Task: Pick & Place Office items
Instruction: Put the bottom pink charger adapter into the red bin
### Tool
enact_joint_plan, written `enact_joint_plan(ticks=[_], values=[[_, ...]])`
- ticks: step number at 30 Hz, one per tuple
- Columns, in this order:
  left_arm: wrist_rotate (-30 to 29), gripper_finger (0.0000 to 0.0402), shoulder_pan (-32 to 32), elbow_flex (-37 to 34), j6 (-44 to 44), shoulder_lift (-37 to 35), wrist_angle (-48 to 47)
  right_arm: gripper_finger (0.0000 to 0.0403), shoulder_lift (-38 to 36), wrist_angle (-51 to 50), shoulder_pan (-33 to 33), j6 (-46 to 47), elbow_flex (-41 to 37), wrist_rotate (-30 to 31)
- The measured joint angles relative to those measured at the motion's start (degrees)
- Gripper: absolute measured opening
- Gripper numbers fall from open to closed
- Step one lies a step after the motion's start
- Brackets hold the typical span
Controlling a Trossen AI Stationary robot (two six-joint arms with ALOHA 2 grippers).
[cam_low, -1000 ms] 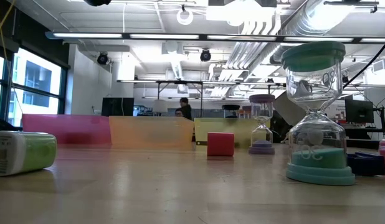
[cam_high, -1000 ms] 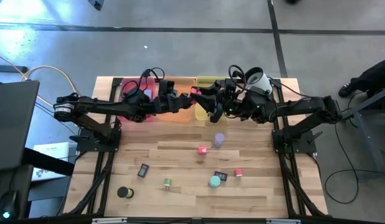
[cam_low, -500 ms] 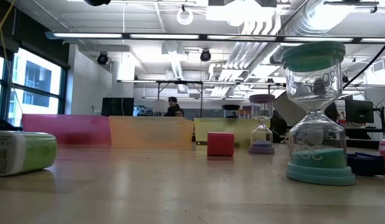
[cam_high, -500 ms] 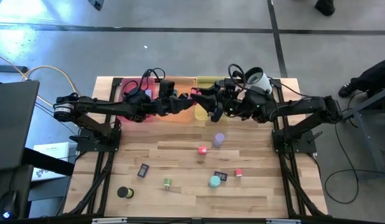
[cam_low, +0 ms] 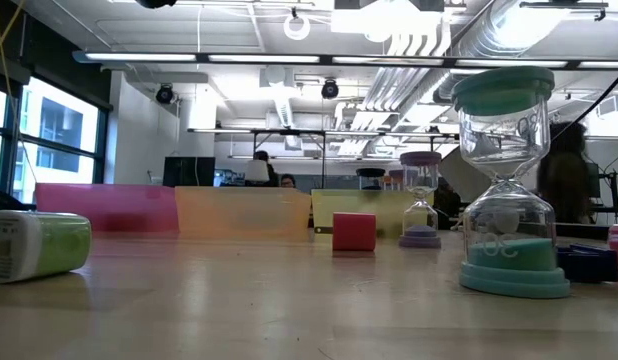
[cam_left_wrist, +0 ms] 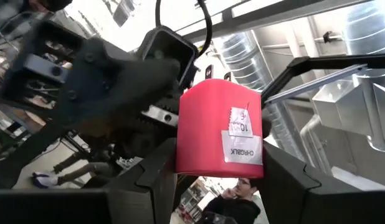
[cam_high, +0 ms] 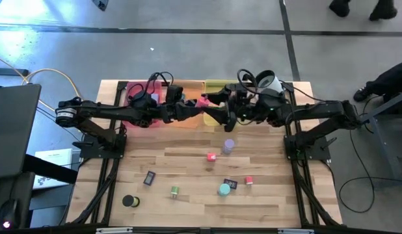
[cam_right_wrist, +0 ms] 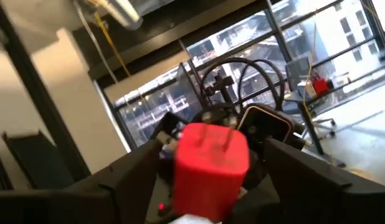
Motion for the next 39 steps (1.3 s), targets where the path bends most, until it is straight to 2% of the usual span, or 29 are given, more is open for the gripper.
enact_joint_plan(ticks=[6, 9, 11, 15, 17, 20, 23, 29, 33, 39], values=[[4.47, 0.0168, 1.03, 0.14, -0.22, -1.13, -2.50, 0.0292, -6.05, -7.63, 0.03, -3.93, 0.00, 0.67], [6.11, 0.0168, 1.42, 1.09, 3.96, -3.94, -10.94, 0.0288, -8.58, -11.77, 0.14, -3.98, 0.00, 2.24], [6.45, 0.0168, 1.43, 2.77, 10.03, -6.44, -20.82, 0.0286, -10.31, -15.44, 0.14, -3.97, 0.00, 2.36], [5.13, 0.0168, 3.06, 8.65, 22.26, -11.95, -49.20, 0.0286, -11.68, -19.76, 0.57, -2.86, 0.09, 1.99], [1.64, 0.0168, 4.11, 11.81, 27.26, -14.37, -62.93, 0.0286, -11.71, -20.49, 1.11, -2.00, 0.07, 2.00], [-6.95, 0.0168, 6.34, 16.20, 34.27, -17.87, -82.27, 0.0286, -11.71, -22.39, 1.73, -1.83, 0.09, 1.98], [-13.46, 0.0168, 10.25, 18.56, 37.09, -20.60, -99.95, 0.0286, -11.69, -23.61, 2.33, -1.55, 0.09, 1.91], [-18.34, 0.0168, 22.22, 18.43, 36.79, -21.65, -124.20, 0.0286, -11.69, -25.93, 2.41, -0.28, 0.09, 1.97], [-20.27, 0.0168, 30.53, 17.21, 37.15, -19.82, -131.44, 0.0286, -11.69, -25.74, 2.41, -0.28, 0.09, 1.98], [-19.21, 0.0168, 42.26, 10.61, 38.53, -18.19, -132.58, 0.0286, -11.69, -25.97, 2.41, -0.26, 0.09, 1.96]])
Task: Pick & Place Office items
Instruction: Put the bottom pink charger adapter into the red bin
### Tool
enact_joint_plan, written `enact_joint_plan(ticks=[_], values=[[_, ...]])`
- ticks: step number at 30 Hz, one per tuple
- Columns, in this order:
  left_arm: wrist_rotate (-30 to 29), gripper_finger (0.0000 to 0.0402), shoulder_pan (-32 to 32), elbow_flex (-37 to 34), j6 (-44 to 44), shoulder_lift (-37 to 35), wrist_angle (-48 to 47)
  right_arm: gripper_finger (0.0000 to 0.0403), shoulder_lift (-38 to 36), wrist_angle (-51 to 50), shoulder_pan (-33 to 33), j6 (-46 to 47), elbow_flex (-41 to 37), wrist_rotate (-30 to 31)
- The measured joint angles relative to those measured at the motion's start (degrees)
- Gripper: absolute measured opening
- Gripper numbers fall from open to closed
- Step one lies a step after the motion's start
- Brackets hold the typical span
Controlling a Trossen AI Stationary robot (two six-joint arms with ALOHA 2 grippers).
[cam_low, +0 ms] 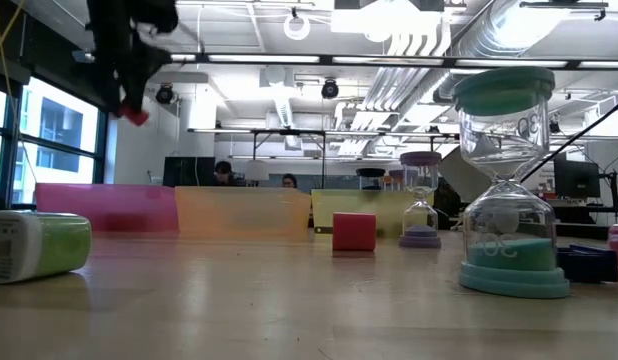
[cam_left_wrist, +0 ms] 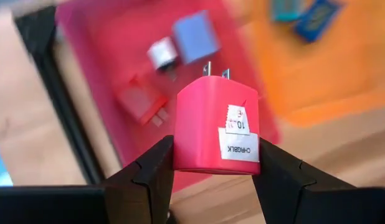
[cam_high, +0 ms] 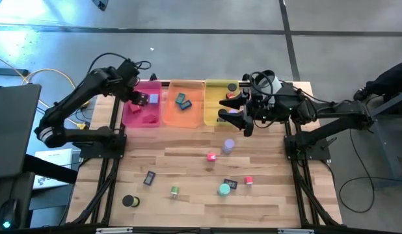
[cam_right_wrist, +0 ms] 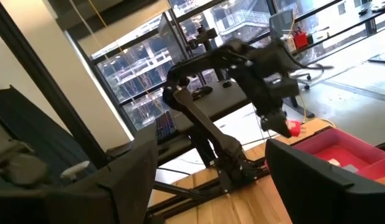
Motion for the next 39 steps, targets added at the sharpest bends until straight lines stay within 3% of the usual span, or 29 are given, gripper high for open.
enact_joint_plan(ticks=[5, 11, 18, 29, 39], values=[[2.40, 0.0168, 8.09, -5.11, 0.02, 4.22, 0.78, 0.0286, 0.00, 0.02, 0.00, 0.00, 0.00, 0.00], [2.53, 0.0168, 10.78, -6.54, -4.07, 10.82, 7.49, 0.0286, 0.44, 0.00, 0.00, -0.11, 0.02, -0.19], [0.87, 0.0168, 9.86, -6.49, -13.12, 15.88, 12.08, 0.0286, 1.99, -0.42, 0.00, 1.28, 0.02, -0.68], [3.60, 0.0168, 7.39, -6.47, -10.59, 22.32, 12.01, 0.0286, 3.71, -0.40, 0.27, 2.95, 0.02, -6.60], [-2.32, 0.0168, -0.79, -6.47, -11.85, 23.01, 9.55, 0.0286, 3.82, -0.48, 1.22, 2.89, 0.02, -6.23]])
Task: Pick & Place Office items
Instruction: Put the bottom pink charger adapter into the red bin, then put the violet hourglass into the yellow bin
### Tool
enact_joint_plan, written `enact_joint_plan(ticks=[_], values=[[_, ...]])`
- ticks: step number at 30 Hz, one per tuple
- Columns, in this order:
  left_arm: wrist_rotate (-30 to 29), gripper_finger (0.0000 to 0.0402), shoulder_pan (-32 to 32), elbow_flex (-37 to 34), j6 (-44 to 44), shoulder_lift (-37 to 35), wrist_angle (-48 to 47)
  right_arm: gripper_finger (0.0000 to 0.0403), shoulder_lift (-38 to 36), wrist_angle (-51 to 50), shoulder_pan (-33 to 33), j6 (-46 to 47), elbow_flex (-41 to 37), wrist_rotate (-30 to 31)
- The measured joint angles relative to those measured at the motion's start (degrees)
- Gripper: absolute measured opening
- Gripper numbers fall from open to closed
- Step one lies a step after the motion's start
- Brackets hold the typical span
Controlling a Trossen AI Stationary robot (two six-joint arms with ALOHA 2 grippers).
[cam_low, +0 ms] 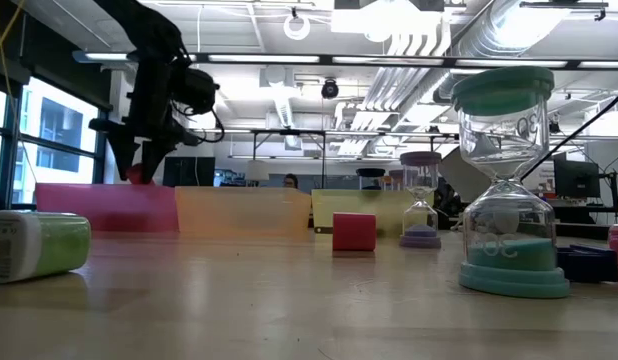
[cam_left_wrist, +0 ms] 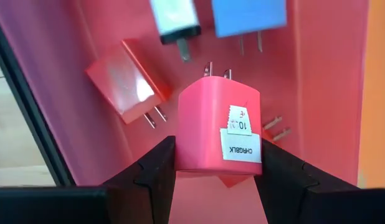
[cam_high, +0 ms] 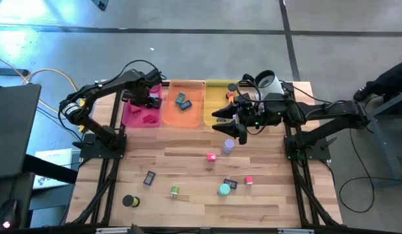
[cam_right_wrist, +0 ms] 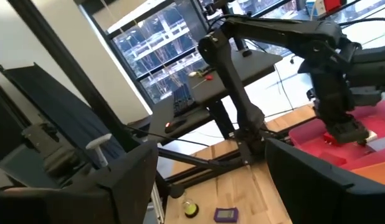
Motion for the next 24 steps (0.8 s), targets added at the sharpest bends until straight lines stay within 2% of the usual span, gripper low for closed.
enact_joint_plan(ticks=[12, 17, 24], values=[[0.00, 0.0169, -2.20, 0.00, -1.31, 7.80, -2.54, 0.0286, 0.02, 0.01, 0.02, -0.02, 0.00, 0.09], [0.02, 0.0208, -1.83, 0.00, -0.64, 11.61, -1.45, 0.0286, 0.02, -0.02, 0.02, -0.02, 0.00, 0.07], [-0.95, 0.0218, -1.43, 0.15, -0.02, 12.97, -2.11, 0.0286, 0.02, -0.02, 0.04, 0.02, 0.00, -1.79]])
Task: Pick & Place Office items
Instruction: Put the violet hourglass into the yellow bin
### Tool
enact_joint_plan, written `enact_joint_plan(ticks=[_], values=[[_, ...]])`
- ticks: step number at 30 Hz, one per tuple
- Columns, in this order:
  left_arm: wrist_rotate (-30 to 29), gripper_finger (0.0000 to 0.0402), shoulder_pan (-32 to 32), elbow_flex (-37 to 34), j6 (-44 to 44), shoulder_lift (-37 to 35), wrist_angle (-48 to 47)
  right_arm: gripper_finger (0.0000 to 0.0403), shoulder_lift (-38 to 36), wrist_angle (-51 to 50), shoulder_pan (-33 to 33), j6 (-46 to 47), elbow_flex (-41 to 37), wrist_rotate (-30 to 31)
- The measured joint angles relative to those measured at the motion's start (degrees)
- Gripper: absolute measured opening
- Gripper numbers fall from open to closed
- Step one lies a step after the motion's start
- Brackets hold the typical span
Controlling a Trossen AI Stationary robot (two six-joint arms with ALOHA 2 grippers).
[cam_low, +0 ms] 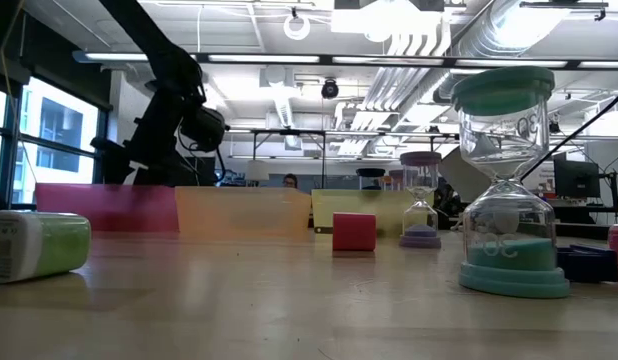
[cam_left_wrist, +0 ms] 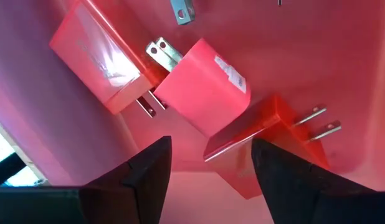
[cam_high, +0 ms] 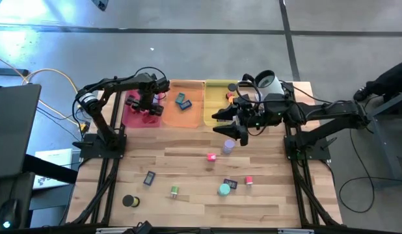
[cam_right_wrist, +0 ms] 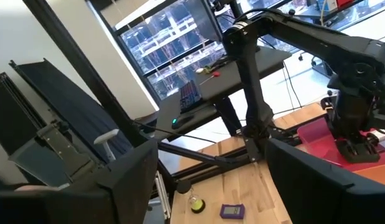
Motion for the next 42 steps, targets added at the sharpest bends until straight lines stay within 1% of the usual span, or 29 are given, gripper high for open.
enact_joint_plan(ticks=[4, 9, 11, 14, 17, 19, 21, 24, 31, 37, 42], values=[[-0.44, 0.0220, -0.03, 0.37, 1.42, -1.16, -2.65, 0.0286, 0.00, 0.02, 0.35, -0.04, 0.00, -0.07], [-0.38, 0.0221, -0.06, 3.60, 3.27, -4.42, -12.72, 0.0286, 0.00, 0.01, 1.01, -1.26, 0.00, 0.15], [0.63, 0.0221, -0.56, 5.29, 3.54, -6.53, -15.91, 0.0286, 0.00, 0.02, 1.01, -1.93, 0.00, 0.13], [5.14, 0.0221, -1.77, 7.63, 4.51, -10.17, -18.76, 0.0286, -0.02, 0.46, 0.98, -1.99, 0.00, -0.26], [12.47, 0.0222, -3.96, 9.21, 4.52, -14.62, -19.18, 0.0286, -0.04, 0.90, 0.98, -2.01, 0.00, -3.48], [16.29, 0.0222, -5.86, 9.89, 4.44, -17.61, -19.08, 0.0286, -0.04, 0.87, 0.98, -2.01, 0.00, -5.78], [18.62, 0.0222, -8.19, 9.97, 3.47, -20.47, -18.90, 0.0286, -0.04, 0.81, 1.02, -1.94, 0.00, -8.13], [19.42, 0.0222, -12.49, 9.97, 0.83, -24.46, -18.88, 0.0286, -0.04, 0.81, 1.74, -1.53, 0.00, -11.08], [19.53, 0.0222, -25.00, 9.97, -6.23, -31.11, -18.26, 0.0286, -0.04, -0.85, 5.86, -1.47, 0.00, -11.85], [19.47, 0.0222, -38.00, 9.97, -13.16, -32.99, -11.35, 0.0286, -0.07, -5.83, 9.47, 0.06, 0.00, -11.45], [18.53, 0.0222, -46.99, 9.97, -18.04, -32.68, -3.70, 0.0286, -0.07, -12.34, 12.01, 6.47, 0.00, -11.45]])
